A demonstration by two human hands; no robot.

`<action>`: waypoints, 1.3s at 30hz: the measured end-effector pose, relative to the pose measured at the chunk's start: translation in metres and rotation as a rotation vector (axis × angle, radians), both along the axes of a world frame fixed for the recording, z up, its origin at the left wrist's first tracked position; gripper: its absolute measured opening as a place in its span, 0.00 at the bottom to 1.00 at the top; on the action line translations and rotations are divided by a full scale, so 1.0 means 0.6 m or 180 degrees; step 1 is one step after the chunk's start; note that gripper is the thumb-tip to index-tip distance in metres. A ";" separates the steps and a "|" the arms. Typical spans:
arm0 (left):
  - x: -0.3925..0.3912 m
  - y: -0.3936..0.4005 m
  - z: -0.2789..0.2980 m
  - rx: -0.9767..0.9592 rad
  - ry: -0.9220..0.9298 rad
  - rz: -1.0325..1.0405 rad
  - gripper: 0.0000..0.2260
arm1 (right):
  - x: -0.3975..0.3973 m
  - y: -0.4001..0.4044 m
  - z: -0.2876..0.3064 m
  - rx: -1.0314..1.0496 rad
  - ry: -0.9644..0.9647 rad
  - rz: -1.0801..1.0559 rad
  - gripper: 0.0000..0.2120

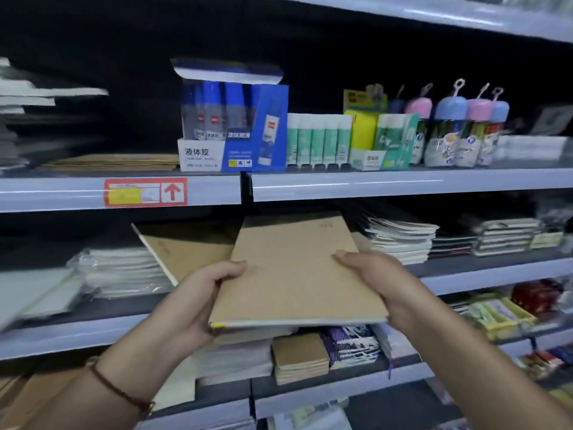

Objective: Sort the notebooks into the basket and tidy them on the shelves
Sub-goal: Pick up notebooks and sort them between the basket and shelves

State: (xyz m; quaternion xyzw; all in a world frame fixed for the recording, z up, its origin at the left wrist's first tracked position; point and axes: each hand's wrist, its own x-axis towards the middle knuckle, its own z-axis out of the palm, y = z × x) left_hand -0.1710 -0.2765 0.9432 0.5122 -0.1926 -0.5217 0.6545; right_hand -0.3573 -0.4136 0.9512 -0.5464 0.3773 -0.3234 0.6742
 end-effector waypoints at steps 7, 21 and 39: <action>0.045 -0.118 0.034 -0.0673 0.0216 0.0584 0.09 | 0.055 -0.144 0.033 0.0704 -0.0151 0.0287 0.04; 0.129 -0.231 -0.013 0.1199 -0.4275 0.0960 0.13 | 0.129 -0.225 0.003 -0.1655 0.2625 0.0223 0.18; 0.033 0.031 -0.242 0.0480 -0.5417 -0.0303 0.15 | 0.068 0.061 -0.173 -0.3469 0.2108 0.2127 0.11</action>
